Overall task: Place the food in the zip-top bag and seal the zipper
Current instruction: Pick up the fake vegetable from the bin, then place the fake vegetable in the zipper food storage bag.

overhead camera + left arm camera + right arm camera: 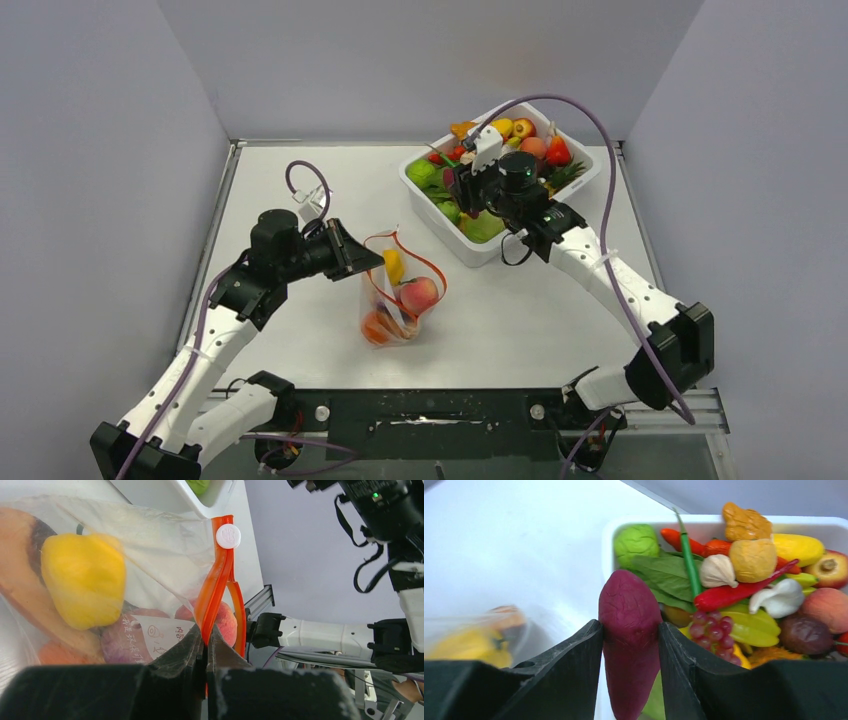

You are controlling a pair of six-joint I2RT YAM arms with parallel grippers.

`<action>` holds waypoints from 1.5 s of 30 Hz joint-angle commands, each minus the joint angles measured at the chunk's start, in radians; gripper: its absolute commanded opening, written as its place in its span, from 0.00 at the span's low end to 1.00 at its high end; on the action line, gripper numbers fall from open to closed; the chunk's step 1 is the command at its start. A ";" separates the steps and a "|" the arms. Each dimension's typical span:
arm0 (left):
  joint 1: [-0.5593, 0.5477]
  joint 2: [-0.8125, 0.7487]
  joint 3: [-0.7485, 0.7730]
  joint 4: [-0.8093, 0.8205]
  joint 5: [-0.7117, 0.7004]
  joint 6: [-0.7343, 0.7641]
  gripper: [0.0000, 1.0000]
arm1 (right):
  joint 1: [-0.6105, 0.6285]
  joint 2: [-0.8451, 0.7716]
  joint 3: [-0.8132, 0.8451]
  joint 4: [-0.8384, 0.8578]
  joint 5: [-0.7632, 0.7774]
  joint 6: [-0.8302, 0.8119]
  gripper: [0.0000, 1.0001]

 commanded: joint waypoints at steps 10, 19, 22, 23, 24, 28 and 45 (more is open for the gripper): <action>-0.003 0.018 0.011 0.139 0.021 -0.014 0.00 | 0.155 -0.282 -0.173 0.141 -0.171 0.414 0.29; -0.004 0.031 0.018 0.140 0.018 -0.015 0.00 | 0.278 -0.297 -0.210 0.178 -0.159 0.572 0.31; -0.004 0.039 0.029 0.132 0.019 -0.008 0.00 | 0.302 -0.286 -0.211 0.179 -0.158 0.579 0.31; -0.004 0.041 0.035 0.129 0.018 -0.006 0.00 | 0.306 -0.281 -0.208 0.168 -0.159 0.583 0.31; -0.003 0.043 0.038 0.127 0.017 -0.006 0.00 | 0.312 -0.276 -0.205 0.159 -0.162 0.586 0.31; -0.004 0.037 0.035 0.129 0.019 -0.004 0.00 | 0.340 -0.257 -0.197 0.102 -0.148 0.593 0.33; -0.005 0.024 0.030 0.132 0.034 -0.003 0.00 | 0.375 -0.165 -0.091 -0.078 0.025 0.626 0.36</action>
